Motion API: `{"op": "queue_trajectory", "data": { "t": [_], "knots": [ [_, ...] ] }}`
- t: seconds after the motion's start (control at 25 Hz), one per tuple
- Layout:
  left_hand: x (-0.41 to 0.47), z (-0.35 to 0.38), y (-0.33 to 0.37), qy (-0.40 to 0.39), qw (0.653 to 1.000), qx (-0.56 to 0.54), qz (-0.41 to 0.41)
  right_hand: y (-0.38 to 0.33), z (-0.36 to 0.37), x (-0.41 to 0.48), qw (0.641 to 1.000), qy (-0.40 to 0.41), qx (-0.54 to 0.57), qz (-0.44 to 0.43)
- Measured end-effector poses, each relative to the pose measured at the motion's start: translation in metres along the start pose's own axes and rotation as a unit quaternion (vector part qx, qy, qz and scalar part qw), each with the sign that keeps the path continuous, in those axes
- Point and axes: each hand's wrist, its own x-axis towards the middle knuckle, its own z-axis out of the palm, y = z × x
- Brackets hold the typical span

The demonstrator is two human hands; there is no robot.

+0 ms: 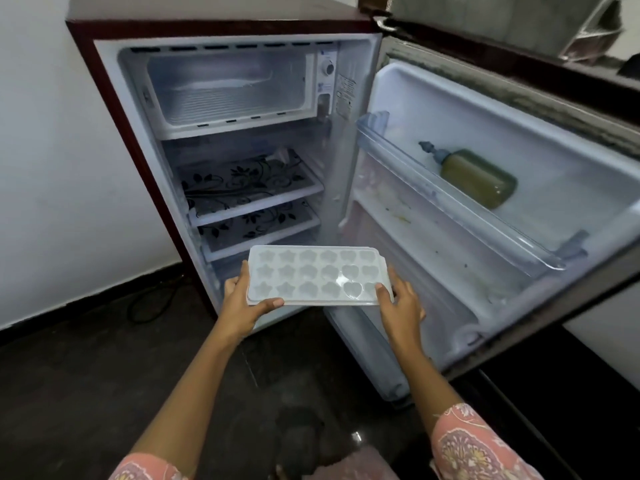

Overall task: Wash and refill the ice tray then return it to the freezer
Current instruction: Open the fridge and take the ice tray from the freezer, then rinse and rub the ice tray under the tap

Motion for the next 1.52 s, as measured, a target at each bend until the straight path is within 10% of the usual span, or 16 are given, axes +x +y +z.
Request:
{"op": "queue_trajectory", "data": {
  "t": [0.76, 1.52],
  "knots": [
    [-0.122, 0.214, 0.085, -0.266, 0.955, -0.029, 0.131, 0.156, -0.216, -0.158, 0.949, 0.256, 0.008, 0.185],
    [-0.165, 0.49, 0.227, -0.599, 0.738, 0.016, 0.309, 0.245, -0.362, -0.251, 0.703, 0.572, -0.012, 0.422]
  ]
}}
